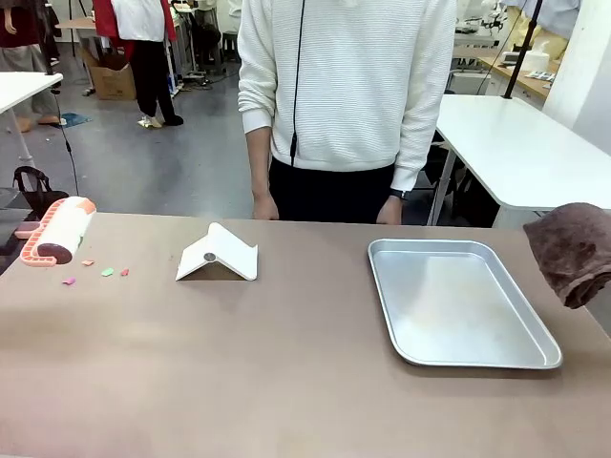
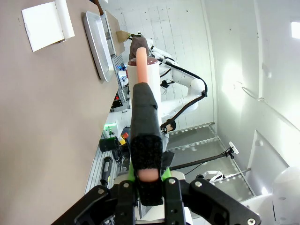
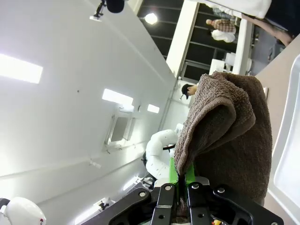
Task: Clean the surface of the table.
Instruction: If a person points to the right, clean the right side of the table with your right hand, and if they point to the left, clean the left side with your left hand, then clean the area not pointed to by the person.
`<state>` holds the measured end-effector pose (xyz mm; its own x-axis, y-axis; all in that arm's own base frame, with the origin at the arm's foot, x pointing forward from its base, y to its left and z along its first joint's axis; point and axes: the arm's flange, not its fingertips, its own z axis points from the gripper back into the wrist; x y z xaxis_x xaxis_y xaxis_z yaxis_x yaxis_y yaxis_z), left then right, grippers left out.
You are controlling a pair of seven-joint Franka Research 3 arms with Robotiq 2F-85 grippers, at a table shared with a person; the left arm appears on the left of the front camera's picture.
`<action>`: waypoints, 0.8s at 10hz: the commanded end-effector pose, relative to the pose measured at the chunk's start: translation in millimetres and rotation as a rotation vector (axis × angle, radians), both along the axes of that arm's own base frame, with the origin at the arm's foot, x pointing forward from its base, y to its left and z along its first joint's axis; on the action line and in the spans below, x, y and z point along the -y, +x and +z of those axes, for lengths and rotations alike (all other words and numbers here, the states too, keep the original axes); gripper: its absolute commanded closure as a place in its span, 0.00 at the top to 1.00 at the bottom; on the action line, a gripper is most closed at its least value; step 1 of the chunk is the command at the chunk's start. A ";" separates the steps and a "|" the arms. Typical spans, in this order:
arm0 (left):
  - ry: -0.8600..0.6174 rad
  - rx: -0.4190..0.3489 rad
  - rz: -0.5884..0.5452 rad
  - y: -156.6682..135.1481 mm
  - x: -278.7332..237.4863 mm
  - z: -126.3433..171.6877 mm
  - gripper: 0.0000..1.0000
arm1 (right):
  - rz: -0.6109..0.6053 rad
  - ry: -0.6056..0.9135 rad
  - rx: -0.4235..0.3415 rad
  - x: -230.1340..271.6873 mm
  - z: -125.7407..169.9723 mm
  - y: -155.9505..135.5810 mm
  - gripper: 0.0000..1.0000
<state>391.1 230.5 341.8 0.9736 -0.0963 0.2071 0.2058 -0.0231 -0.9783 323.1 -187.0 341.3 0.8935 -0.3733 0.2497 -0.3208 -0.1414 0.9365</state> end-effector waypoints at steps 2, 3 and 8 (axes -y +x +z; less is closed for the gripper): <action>-0.007 0.006 0.001 -4.7 -1.9 5.0 0.07 | 0.013 0.000 -0.014 -1.9 6.8 0.3 0.06; -0.007 0.006 0.001 -4.7 -1.9 5.0 0.07 | 0.013 0.000 -0.014 -1.9 6.8 0.3 0.06; 0.208 -0.026 0.064 8.0 0.1 12.6 0.20 | 0.013 0.000 -0.014 -1.9 6.8 0.3 0.06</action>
